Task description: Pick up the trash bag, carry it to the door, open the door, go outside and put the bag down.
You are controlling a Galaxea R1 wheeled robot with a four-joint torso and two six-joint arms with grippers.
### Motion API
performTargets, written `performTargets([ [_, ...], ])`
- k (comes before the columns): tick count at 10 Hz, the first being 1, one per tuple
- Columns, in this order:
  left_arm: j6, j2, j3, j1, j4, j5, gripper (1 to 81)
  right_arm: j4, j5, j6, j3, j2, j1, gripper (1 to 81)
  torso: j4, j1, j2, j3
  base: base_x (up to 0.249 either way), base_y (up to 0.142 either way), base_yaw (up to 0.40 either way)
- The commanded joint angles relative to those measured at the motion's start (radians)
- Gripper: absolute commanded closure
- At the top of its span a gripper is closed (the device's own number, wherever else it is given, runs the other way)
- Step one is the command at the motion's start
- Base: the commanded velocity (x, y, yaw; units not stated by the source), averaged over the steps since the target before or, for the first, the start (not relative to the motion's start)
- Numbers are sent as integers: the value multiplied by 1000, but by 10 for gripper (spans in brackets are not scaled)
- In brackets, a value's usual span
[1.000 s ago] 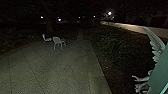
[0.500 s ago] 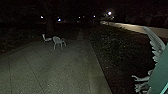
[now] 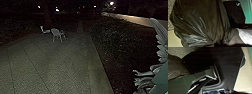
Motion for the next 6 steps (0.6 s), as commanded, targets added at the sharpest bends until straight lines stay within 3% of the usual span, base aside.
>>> performTargets([
  [1,-11,-84,88,-71,-38,63,811,-13,-56,-4,22,5,25,10,0,0,0,1,0,0,0],
  [2,-11,-122,136,-88,-60,63,811,-13,-57,-3,23,5,25,10,99,0,0,-7,0,0,0],
  [3,-11,-154,175,-102,-76,65,811,-13,-56,-3,26,5,25,10,107,0,0,-8,0,0,0],
  [4,-11,-176,195,-116,-96,65,811,-17,-56,-3,26,5,25,10,128,0,0,-9,0,0,0],
  [5,-13,-185,199,-132,-115,65,811,-17,-56,-4,26,5,25,10,157,0,0,-9,0,0,0],
  [6,-13,-196,199,-151,-138,66,811,-17,-56,-4,26,5,23,10,190,0,0,-40,0,0,0],
])
